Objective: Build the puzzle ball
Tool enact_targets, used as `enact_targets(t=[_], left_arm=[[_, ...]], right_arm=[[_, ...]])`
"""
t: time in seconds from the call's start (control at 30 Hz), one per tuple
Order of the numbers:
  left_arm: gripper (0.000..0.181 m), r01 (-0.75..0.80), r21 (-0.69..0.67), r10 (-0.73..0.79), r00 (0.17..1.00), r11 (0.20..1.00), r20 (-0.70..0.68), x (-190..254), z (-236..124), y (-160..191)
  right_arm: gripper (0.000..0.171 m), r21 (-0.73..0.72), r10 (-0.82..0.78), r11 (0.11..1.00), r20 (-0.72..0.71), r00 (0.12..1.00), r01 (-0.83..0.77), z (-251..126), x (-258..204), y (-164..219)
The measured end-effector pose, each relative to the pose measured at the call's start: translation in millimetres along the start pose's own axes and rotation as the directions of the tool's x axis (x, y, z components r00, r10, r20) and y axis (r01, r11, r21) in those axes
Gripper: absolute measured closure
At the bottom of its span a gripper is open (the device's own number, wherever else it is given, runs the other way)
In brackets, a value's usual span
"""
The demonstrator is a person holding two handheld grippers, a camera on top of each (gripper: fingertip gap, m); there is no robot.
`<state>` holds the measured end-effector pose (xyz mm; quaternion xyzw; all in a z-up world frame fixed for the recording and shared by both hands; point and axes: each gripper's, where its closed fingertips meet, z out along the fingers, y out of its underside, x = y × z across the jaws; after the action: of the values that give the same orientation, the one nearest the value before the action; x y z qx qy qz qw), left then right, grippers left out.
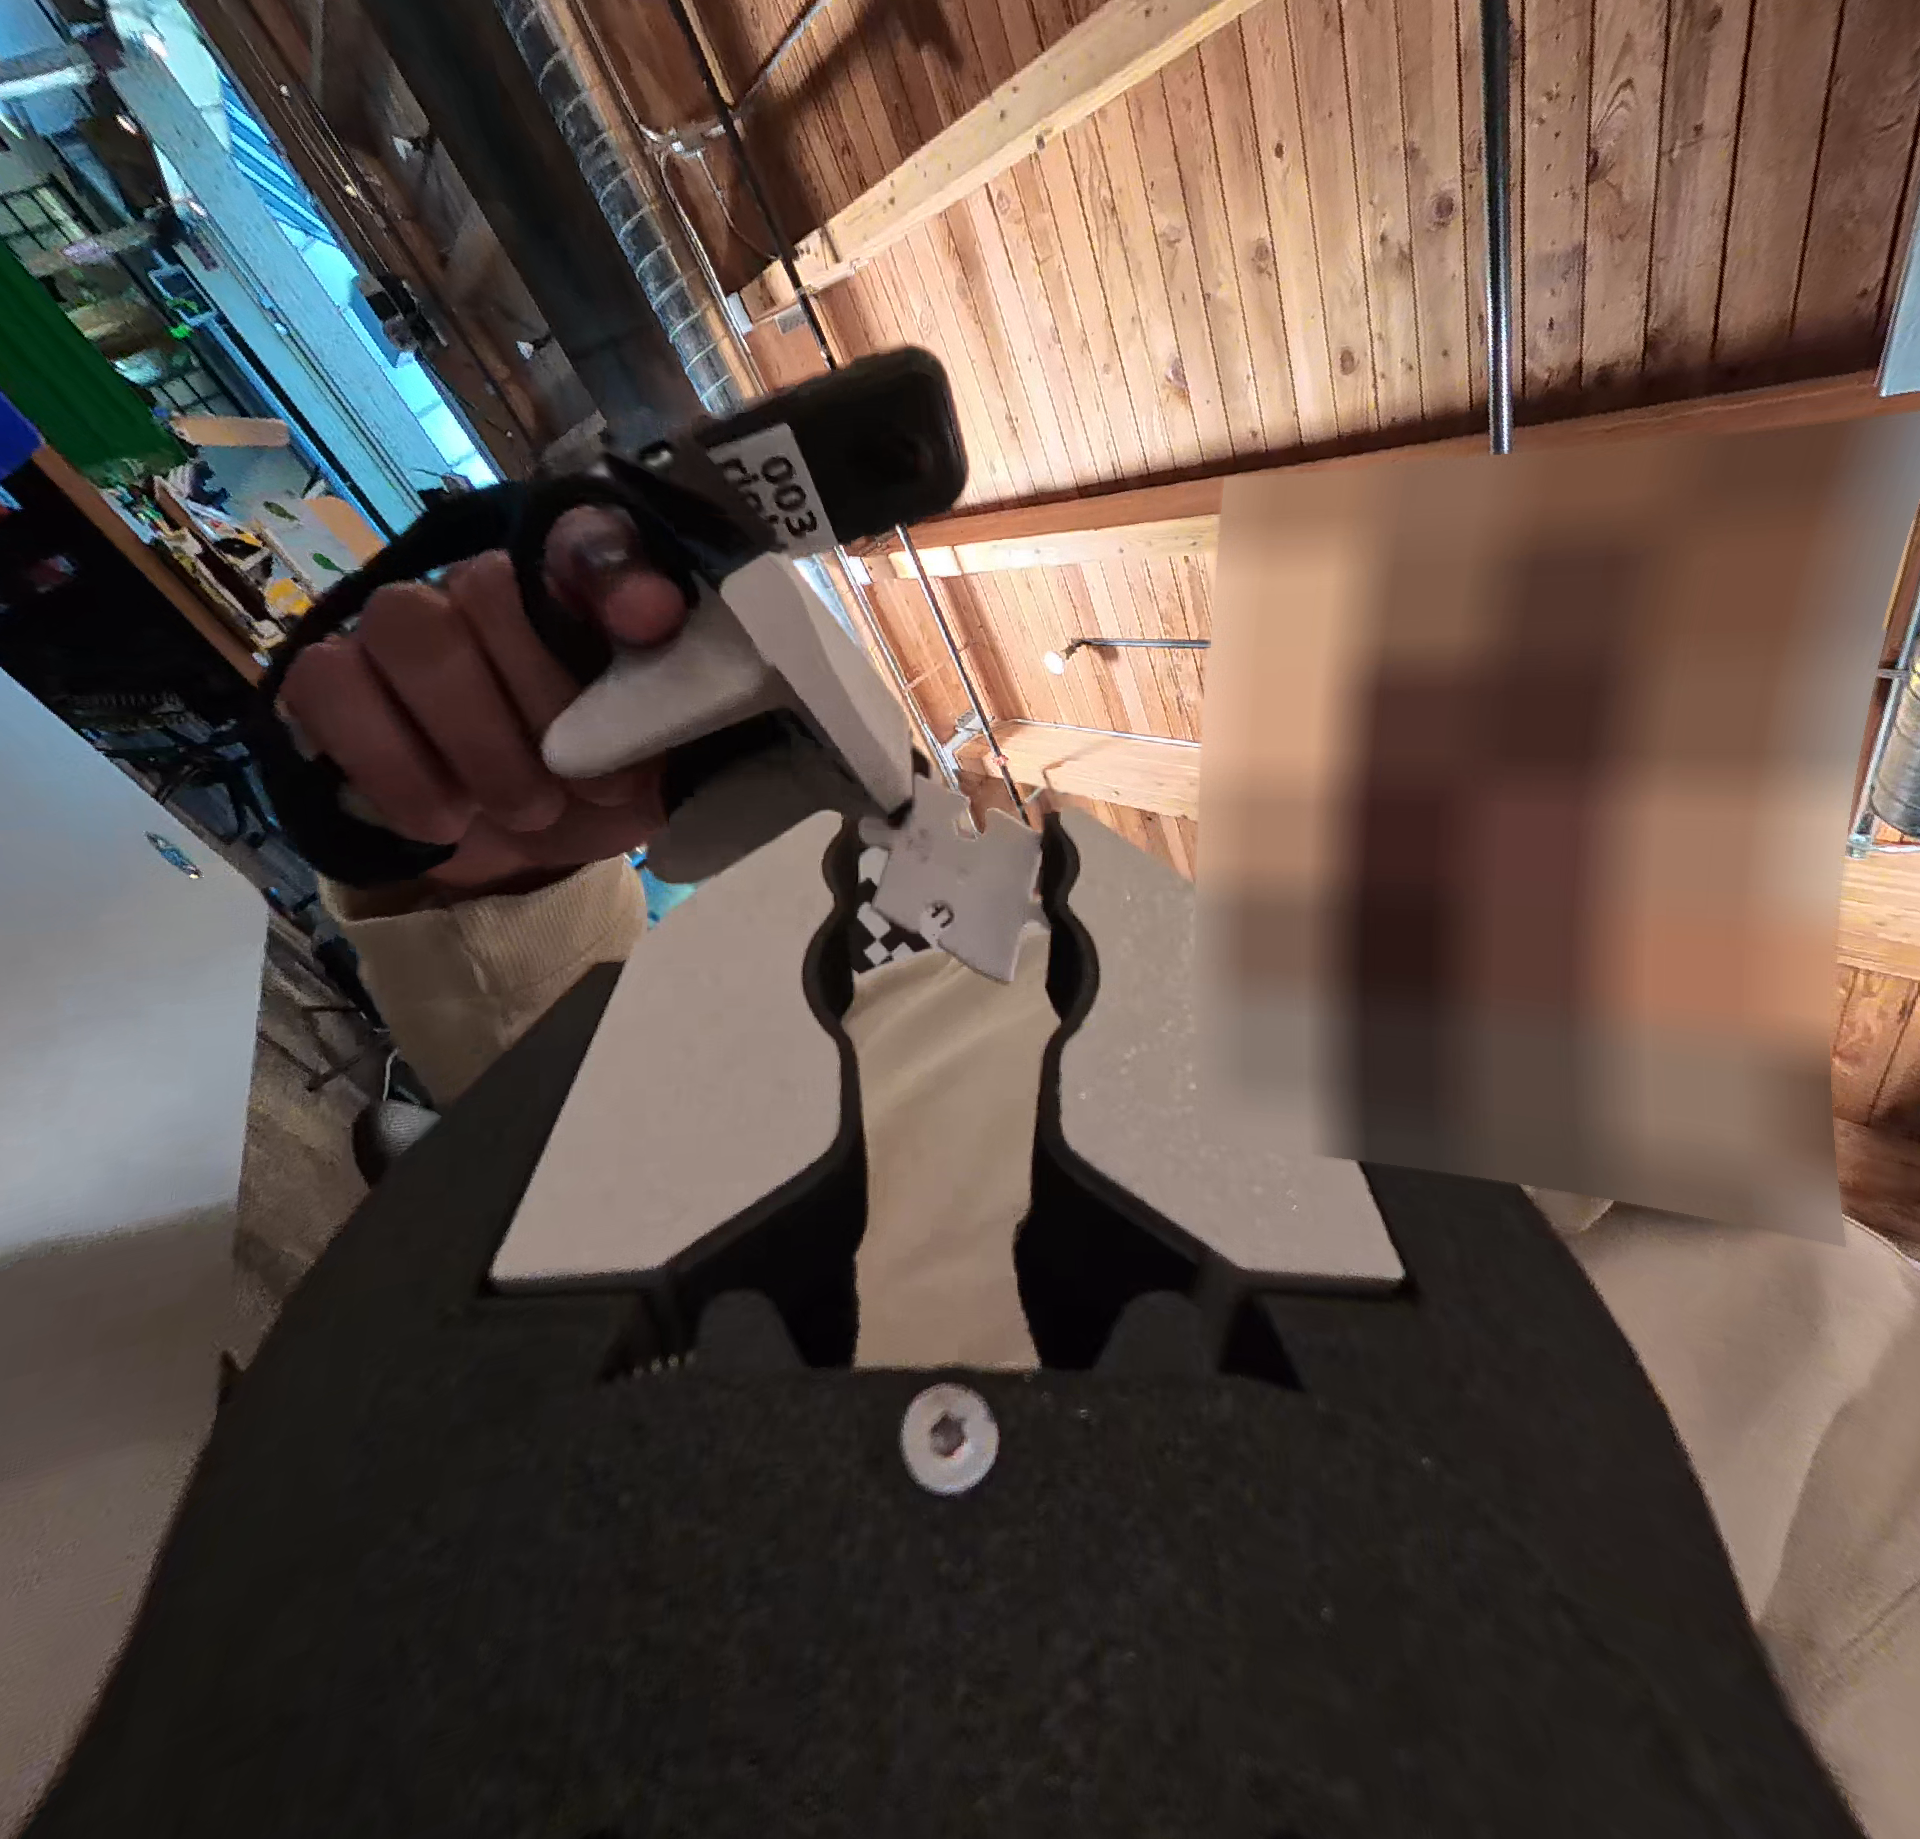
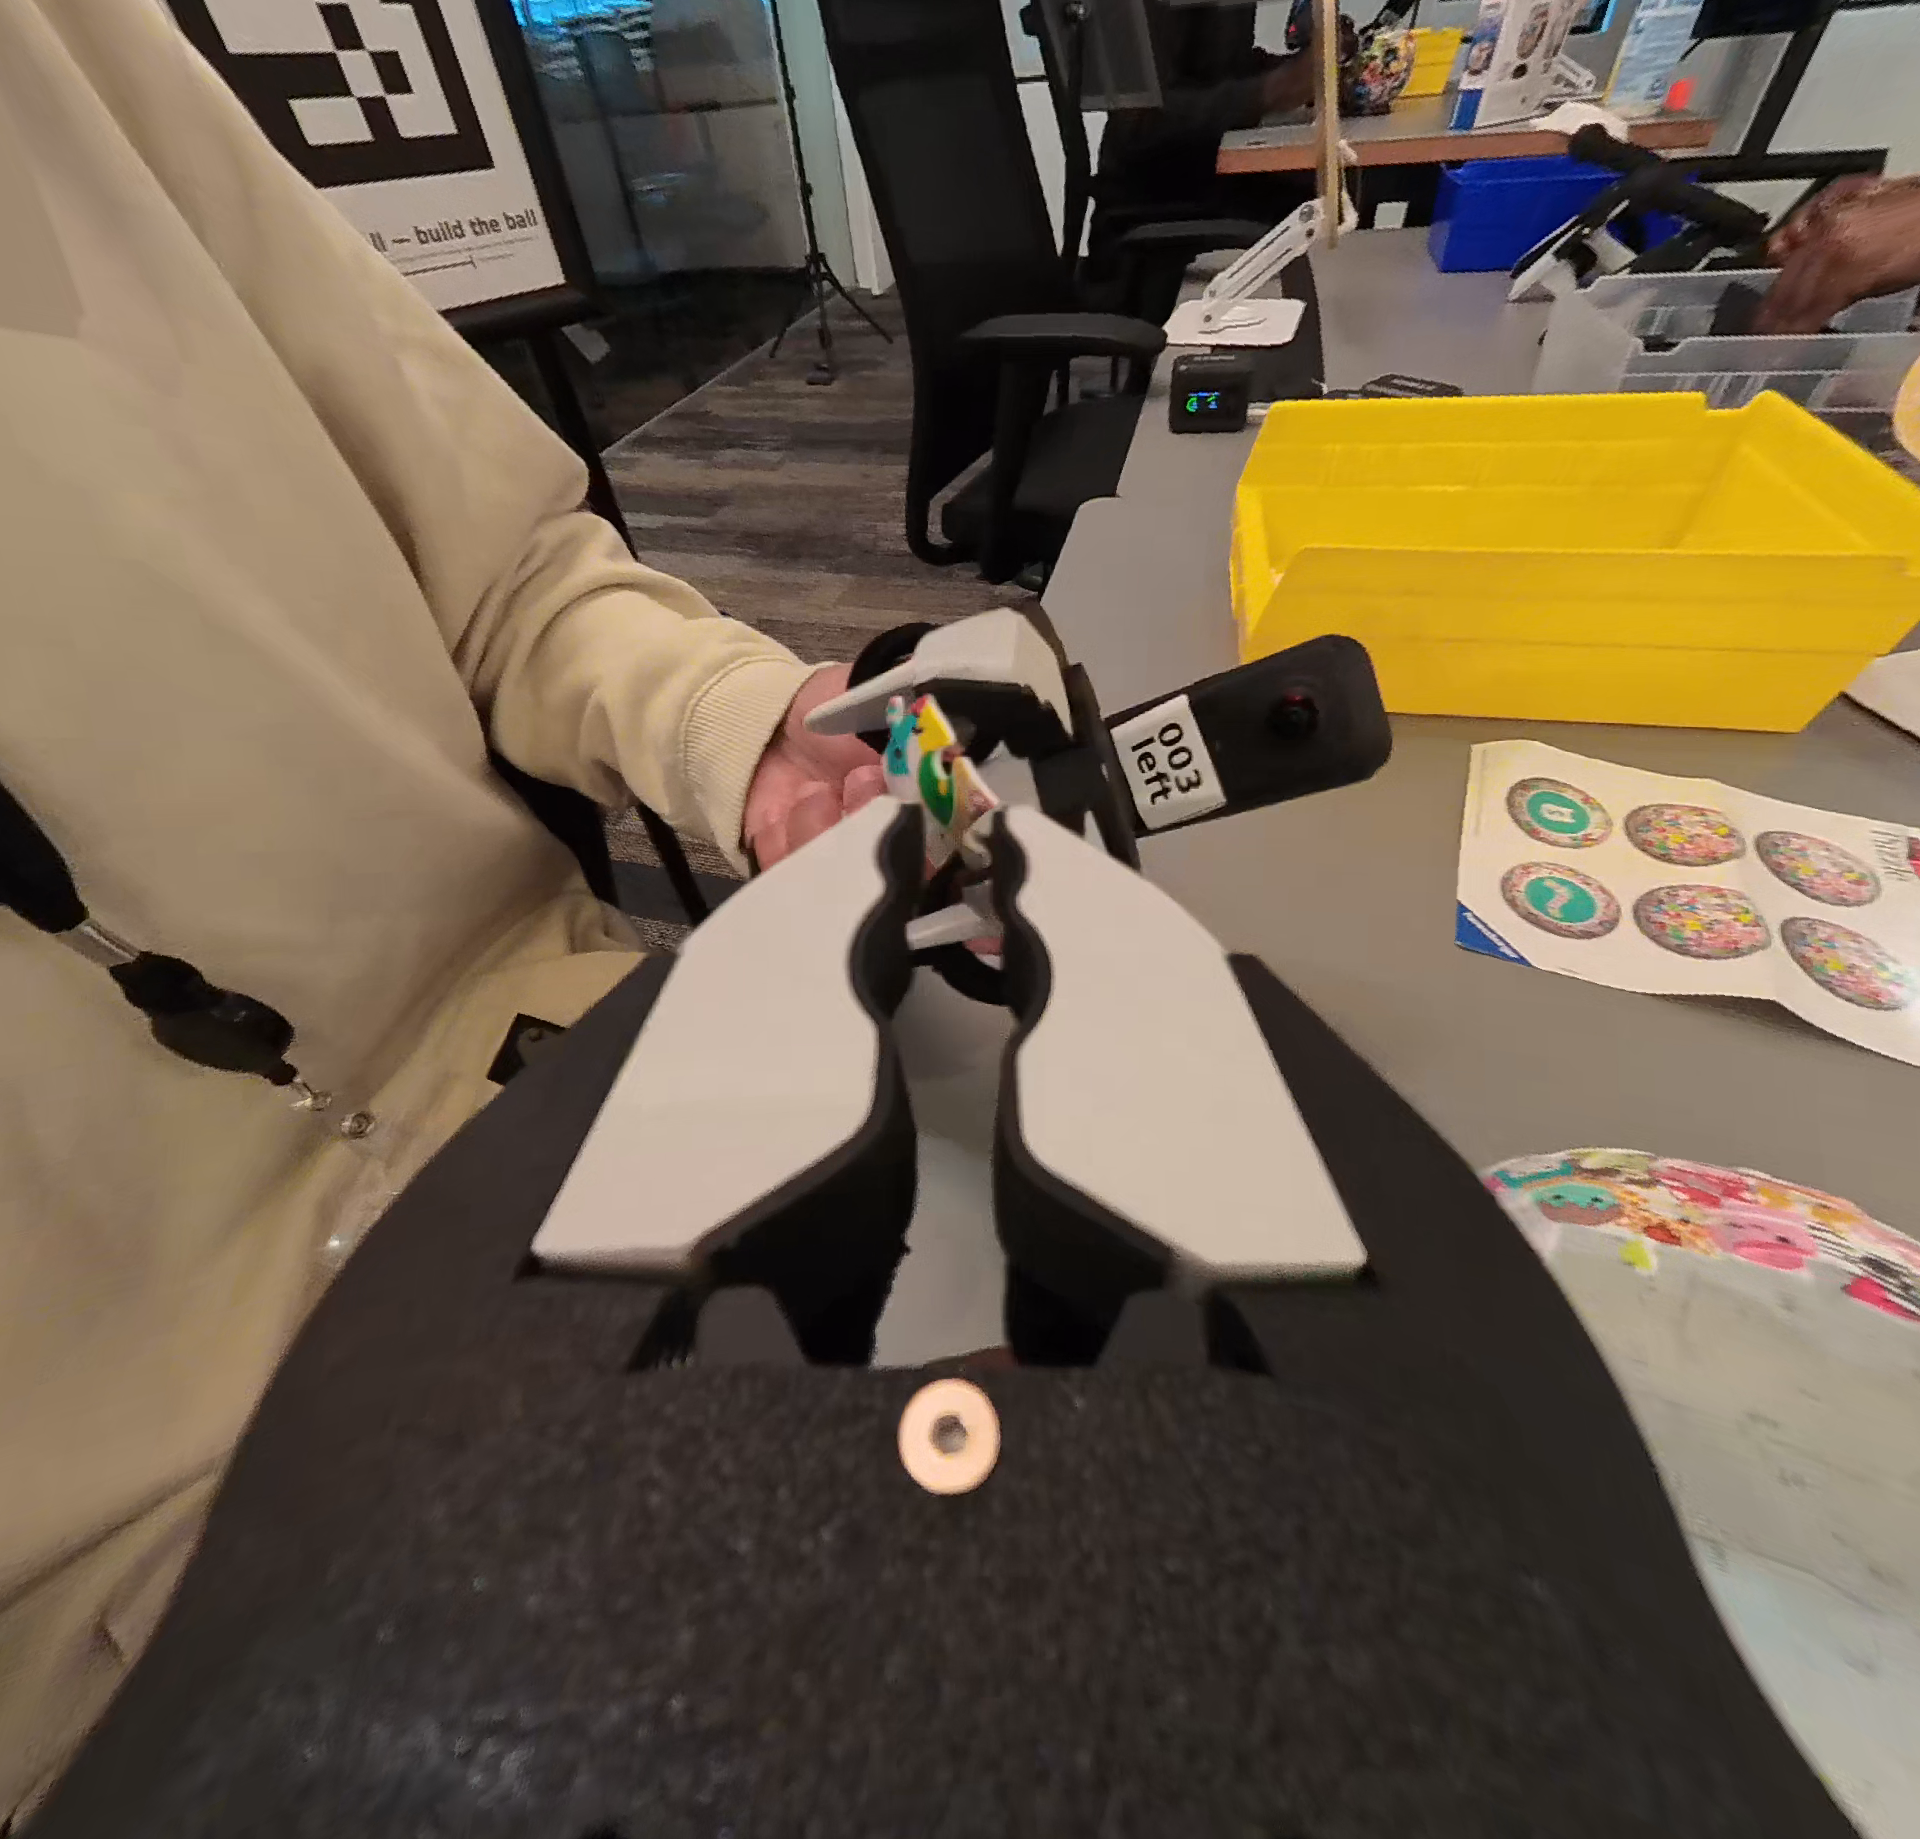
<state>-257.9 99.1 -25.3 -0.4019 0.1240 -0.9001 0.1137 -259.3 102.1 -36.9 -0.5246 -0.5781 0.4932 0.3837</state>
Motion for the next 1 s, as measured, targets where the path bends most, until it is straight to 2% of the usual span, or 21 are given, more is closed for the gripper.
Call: enact_targets(t=[0.1, 0.23, 0.27, 0.33, 0.43, 0.57, 0.63, 0.67, 0.73, 0.83, 0.93, 1.0], left_arm=[[0.148, 0.014, 0.0, -0.014, 1.0, 1.0, -0.005, -1.0, 1.3, 2.8], [0.151, -0.05, -0.001, 0.05, 0.995, 0.999, 0.082, -9.7, -8.6, -2.0], [0.151, -0.089, -0.017, 0.09, 0.986, 0.996, 0.139, -14.9, -14.5, -3.9], [0.155, -0.185, -0.078, 0.2, 0.939, 0.98, 0.278, -27.5, -25.9, -6.8], [0.155, -0.29, -0.19, 0.343, 0.859, 0.938, 0.38, -35.2, -28.1, -7.2], [0.156, -0.344, -0.367, 0.49, 0.743, 0.864, 0.456, -53.5, -25.2, 5.1], [0.171, -0.356, -0.42, 0.537, 0.7, 0.834, 0.472, -59.3, -25.0, 10.1], [0.181, -0.362, -0.445, 0.559, 0.676, 0.819, 0.48, -61.8, -26.6, 11.9], [0.181, -0.377, -0.464, 0.59, 0.623, 0.802, 0.514, -65.3, -32.2, 8.7], [0.181, -0.361, -0.476, 0.587, 0.624, 0.802, 0.515, -67.5, -32.8, 10.9], [0.181, -0.364, -0.417, 0.545, 0.675, 0.833, 0.498, -62.5, -27.5, 9.4], [0.181, -0.364, -0.401, 0.534, 0.679, 0.841, 0.504, -62.0, -29.7, 7.0]], right_arm=[[0.168, 0.037, 0.046, 0.998, 0.045, 0.998, -0.047, -1.0, -3.0, 0.7], [0.17, 0.009, 0.167, 0.986, 0.067, 0.984, -0.168, -11.1, 2.5, 9.5], [0.17, 0.002, 0.194, 0.981, 0.046, 0.98, -0.194, -20.0, 10.0, 9.0], [0.17, -0.049, 0.271, 0.961, -0.001, 0.963, -0.271, -42.3, 28.3, 10.2], [0.17, -0.21, 0.452, 0.875, 0.031, 0.891, -0.437, -59.2, 31.9, 26.9], [0.17, -0.364, 0.467, 0.841, 0.115, 0.877, -0.4, -41.4, 7.4, 50.0], [0.17, -0.422, 0.456, 0.823, 0.097, 0.885, -0.379, -30.7, 3.5, 61.8], [0.17, -0.417, 0.449, 0.83, 0.102, 0.888, -0.372, -26.8, 3.4, 61.0], [0.169, -0.35, 0.463, 0.848, 0.126, 0.878, -0.397, -25.2, 6.7, 50.7], [0.169, -0.217, 0.497, 0.86, 0.14, 0.857, -0.463, -28.9, 20.3, 33.1], [0.169, -0.215, 0.496, 0.858, 0.116, 0.86, -0.466, -32.2, 24.8, 37.5], [0.169, -0.206, 0.503, 0.856, 0.13, 0.854, -0.473, -33.7, 23.0, 36.5]])
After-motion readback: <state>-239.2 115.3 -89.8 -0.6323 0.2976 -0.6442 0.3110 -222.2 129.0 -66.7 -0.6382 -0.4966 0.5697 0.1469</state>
